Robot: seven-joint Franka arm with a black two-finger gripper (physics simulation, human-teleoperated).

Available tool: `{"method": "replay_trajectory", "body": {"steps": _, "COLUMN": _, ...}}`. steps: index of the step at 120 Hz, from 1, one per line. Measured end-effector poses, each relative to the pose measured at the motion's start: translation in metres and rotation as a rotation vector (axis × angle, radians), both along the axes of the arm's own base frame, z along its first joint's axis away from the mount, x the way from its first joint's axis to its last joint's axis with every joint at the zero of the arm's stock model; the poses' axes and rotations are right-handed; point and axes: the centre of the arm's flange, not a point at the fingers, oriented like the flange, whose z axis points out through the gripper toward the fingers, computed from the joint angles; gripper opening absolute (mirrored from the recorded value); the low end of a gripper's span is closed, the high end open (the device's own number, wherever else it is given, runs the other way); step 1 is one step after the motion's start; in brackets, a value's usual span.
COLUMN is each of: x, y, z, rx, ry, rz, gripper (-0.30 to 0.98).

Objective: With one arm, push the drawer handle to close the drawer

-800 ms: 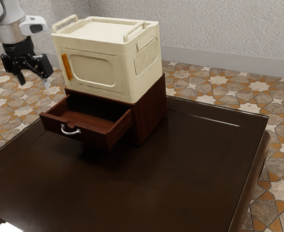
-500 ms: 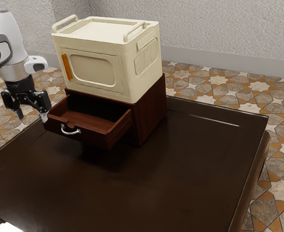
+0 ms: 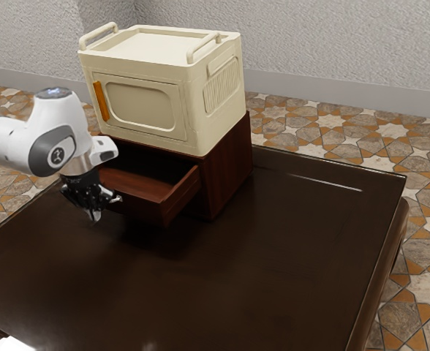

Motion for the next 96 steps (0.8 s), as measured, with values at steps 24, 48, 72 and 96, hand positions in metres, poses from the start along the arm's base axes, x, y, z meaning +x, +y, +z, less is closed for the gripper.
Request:
{"method": "replay_trajectory", "body": {"steps": 24, "x": 0.014, "y": 0.003, "z": 0.0, "rx": 0.02, "ry": -0.065, "rz": -0.043, "gripper": -0.09}}
{"method": "replay_trajectory", "body": {"steps": 48, "x": 0.045, "y": 0.008, "z": 0.007, "rx": 0.052, "ry": -0.108, "rz": -0.081, "gripper": -0.09}}
{"method": "replay_trajectory", "body": {"steps": 72, "x": 0.082, "y": -0.016, "z": 0.008, "rx": 0.073, "ry": -0.133, "rz": -0.16, "gripper": -0.1}}
{"method": "replay_trajectory", "body": {"steps": 96, "x": 0.11, "y": -0.015, "z": 0.011, "rx": 0.092, "ry": -0.146, "rz": -0.178, "gripper": -0.1}}
